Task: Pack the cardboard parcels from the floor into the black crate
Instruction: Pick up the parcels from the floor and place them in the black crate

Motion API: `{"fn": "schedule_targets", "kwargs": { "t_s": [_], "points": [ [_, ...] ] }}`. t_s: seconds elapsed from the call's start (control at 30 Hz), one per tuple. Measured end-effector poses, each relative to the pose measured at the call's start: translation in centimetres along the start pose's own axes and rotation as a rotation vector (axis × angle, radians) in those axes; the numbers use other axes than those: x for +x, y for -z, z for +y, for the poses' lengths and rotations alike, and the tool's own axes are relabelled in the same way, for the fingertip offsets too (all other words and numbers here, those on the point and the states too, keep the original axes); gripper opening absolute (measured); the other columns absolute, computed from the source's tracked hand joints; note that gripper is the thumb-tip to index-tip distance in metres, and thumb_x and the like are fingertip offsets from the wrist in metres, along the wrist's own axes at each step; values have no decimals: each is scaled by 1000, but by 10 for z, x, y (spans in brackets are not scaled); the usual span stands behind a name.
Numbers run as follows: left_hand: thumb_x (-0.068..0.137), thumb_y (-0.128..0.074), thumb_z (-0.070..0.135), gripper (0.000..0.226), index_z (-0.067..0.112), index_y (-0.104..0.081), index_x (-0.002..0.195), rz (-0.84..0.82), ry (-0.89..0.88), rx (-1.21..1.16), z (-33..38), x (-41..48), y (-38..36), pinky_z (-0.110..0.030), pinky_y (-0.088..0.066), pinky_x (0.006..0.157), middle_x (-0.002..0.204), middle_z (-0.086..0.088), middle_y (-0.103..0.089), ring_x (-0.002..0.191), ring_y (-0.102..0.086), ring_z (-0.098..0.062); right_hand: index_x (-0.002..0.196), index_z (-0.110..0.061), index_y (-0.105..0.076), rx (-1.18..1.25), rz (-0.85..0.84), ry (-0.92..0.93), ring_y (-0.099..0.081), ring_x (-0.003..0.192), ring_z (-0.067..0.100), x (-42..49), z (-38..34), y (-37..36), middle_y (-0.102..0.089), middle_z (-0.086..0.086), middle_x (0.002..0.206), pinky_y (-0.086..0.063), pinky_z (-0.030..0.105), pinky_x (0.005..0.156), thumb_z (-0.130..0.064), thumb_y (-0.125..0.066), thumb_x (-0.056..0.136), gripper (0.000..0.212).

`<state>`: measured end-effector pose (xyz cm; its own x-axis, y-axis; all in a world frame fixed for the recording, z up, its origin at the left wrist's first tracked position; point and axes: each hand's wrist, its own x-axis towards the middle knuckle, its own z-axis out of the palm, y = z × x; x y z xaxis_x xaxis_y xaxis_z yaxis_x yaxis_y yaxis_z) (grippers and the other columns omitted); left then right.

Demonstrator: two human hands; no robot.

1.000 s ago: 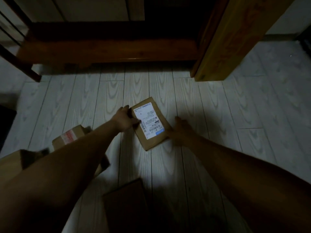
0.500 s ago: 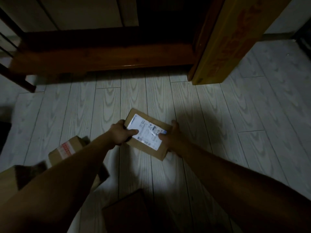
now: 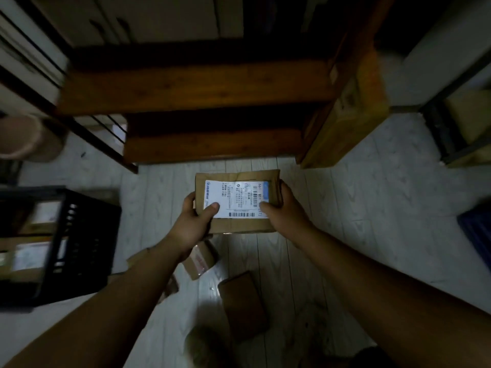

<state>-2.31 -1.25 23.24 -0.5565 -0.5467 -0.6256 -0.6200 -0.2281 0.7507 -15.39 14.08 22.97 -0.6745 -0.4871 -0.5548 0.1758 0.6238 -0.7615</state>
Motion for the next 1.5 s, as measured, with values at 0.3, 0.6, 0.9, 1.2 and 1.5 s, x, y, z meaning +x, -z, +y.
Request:
{"fn": "schedule_targets", "kwargs": {
  "t_s": [0.3, 0.6, 0.9, 1.2, 1.5],
  "points": [
    [92, -56, 30, 54, 42, -32, 139, -90, -166, -124, 167, -222, 113, -34, -53, 76, 126, 4, -57, 107, -59, -19, 149, -35, -14, 94, 37, 218, -42, 115, 4, -216, -206, 48, -38, -16, 128, -40, 26, 96, -18, -52, 96, 67],
    [92, -56, 27, 45, 43, -39, 131, 84, -277, -193, 190, -371, 167, -45, -48, 94, 117, 7, -63, 107, -60, -19, 148, -34, -23, 107, -48, 391, -53, 111, 6, -336, -268, 44, -50, -11, 131, -43, 11, 77, -21, -51, 97, 60],
    [92, -55, 34, 57, 35, -29, 143, 321, -342, -189, 170, -465, 254, -31, -51, 69, 115, 4, -62, 93, -64, -15, 148, -43, 10, -81, -161, 577, -27, 141, 19, -416, -308, -29, -20, -8, 155, -27, 39, 110, -32, -70, 83, 104],
    [92, -55, 35, 62, 36, -23, 145, 443, -317, -42, 113, -521, 425, -46, -51, 91, 126, 1, -53, 104, -60, -22, 136, -62, 7, -86, -298, 766, -30, 124, -3, -470, -359, -192, -28, -19, 137, -31, 21, 98, -19, -79, 75, 114],
    [87, -65, 22, 71, 34, -26, 146, 421, -358, 13, 68, -544, 575, -43, -47, 100, 132, 5, -50, 110, -57, -18, 116, -69, -10, 15, -324, 778, -43, 100, -30, -498, -386, -337, -43, -43, 112, -41, -2, 72, -10, -75, 79, 95]
  ]
}}
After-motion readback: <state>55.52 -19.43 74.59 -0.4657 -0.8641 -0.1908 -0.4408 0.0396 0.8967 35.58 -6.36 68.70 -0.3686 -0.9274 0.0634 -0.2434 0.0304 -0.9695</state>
